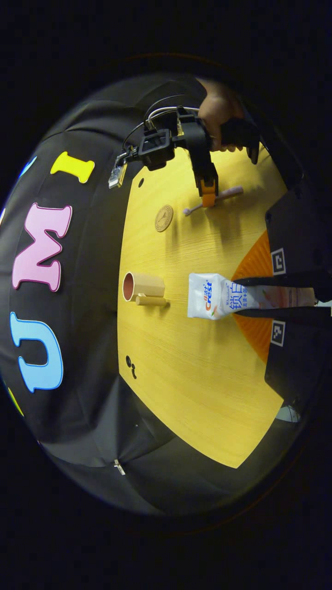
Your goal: Put the toothbrush and toothpaste on the desktop into the cup, then pick up the cup and place it on the coaster on the desktop.
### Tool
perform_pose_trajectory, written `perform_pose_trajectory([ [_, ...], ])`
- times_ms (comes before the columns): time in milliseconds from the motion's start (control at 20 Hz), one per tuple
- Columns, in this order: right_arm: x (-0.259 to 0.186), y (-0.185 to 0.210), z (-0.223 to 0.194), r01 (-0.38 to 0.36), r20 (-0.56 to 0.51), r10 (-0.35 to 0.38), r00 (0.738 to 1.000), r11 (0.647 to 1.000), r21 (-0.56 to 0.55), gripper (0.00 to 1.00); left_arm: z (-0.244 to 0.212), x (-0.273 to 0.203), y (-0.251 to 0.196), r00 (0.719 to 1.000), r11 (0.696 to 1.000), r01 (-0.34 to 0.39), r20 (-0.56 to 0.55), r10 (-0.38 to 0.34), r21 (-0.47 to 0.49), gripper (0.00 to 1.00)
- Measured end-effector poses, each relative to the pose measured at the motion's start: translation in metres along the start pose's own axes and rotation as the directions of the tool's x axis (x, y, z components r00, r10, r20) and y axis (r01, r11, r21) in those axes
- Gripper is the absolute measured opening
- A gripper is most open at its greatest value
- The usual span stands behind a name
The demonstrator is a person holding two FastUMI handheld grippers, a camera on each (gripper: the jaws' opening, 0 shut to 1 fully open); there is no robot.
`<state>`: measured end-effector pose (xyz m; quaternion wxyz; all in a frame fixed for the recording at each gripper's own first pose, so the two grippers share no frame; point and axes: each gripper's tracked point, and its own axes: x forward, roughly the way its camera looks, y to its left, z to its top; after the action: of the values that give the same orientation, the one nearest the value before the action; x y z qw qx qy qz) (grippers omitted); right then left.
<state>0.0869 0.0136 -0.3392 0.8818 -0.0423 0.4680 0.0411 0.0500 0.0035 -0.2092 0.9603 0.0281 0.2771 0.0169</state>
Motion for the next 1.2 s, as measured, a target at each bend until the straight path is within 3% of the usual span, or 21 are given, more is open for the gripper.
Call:
perform_pose_trajectory([
  [50, -0.002, 0.01, -0.001, -0.053, 0.0, 0.053, 0.999, 0.999, 0.005, 0.16, 0.001, -0.001, -0.002, 1.0, 1.0, 0.002, 0.003, -0.002, 0.002, 0.21],
  [150, -0.004, 0.027, -0.007, -0.144, -0.033, 0.144, 0.989, 0.99, 0.003, 0.09, 0.002, -0.002, -0.004, 1.0, 1.0, 0.014, 0.007, -0.014, 0.004, 0.21],
  [350, -0.006, 0.029, -0.007, -0.199, -0.052, 0.199, 0.979, 0.98, 0.001, 0.07, -0.002, 0.0, -0.005, 1.0, 1.0, 0.02, -0.008, -0.019, 0.009, 0.21],
  [550, -0.008, 0.017, -0.004, -0.186, -0.04, 0.184, 0.982, 0.981, -0.055, 0.07, 0.002, 0.004, -0.006, 1.0, 1.0, 0.021, -0.011, -0.021, 0.001, 0.21],
  [600, -0.01, 0.015, -0.003, -0.187, -0.034, 0.185, 0.982, 0.98, -0.063, 0.07, 0.006, 0.004, -0.007, 1.0, 1.0, 0.022, -0.006, -0.022, -0.002, 0.17],
  [650, -0.012, 0.012, -0.001, -0.191, -0.025, 0.19, 0.981, 0.98, -0.063, 0.07, 0.01, 0.006, -0.007, 1.0, 1.0, 0.022, -0.001, -0.022, -0.005, 0.21],
  [850, -0.024, -0.003, 0.016, -0.201, 0.016, 0.202, 0.979, 0.978, -0.055, 0.07, 0.039, 0.014, -0.003, 0.999, 1.0, 0.02, 0.036, -0.02, -0.008, 0.21],
  [900, -0.027, -0.008, 0.02, -0.203, 0.021, 0.204, 0.979, 0.978, -0.055, 0.07, 0.049, 0.017, -0.002, 0.998, 1.0, 0.023, 0.051, -0.022, -0.013, 0.17],
  [950, -0.03, -0.014, 0.023, -0.206, 0.025, 0.208, 0.978, 0.977, -0.057, 0.07, 0.061, 0.019, -0.002, 0.997, 1.0, 0.024, 0.07, -0.022, -0.019, 0.21],
  [1150, -0.04, -0.037, 0.037, -0.192, 0.068, 0.197, 0.978, 0.979, -0.073, 0.07, 0.122, 0.032, -0.006, 0.985, 0.996, 0.059, 0.168, -0.046, -0.069, 0.21],
  [1200, -0.042, -0.043, 0.041, -0.189, 0.077, 0.194, 0.978, 0.979, -0.072, 0.07, 0.141, 0.036, -0.009, 0.979, 0.994, 0.074, 0.195, -0.057, -0.083, 0.26],
])
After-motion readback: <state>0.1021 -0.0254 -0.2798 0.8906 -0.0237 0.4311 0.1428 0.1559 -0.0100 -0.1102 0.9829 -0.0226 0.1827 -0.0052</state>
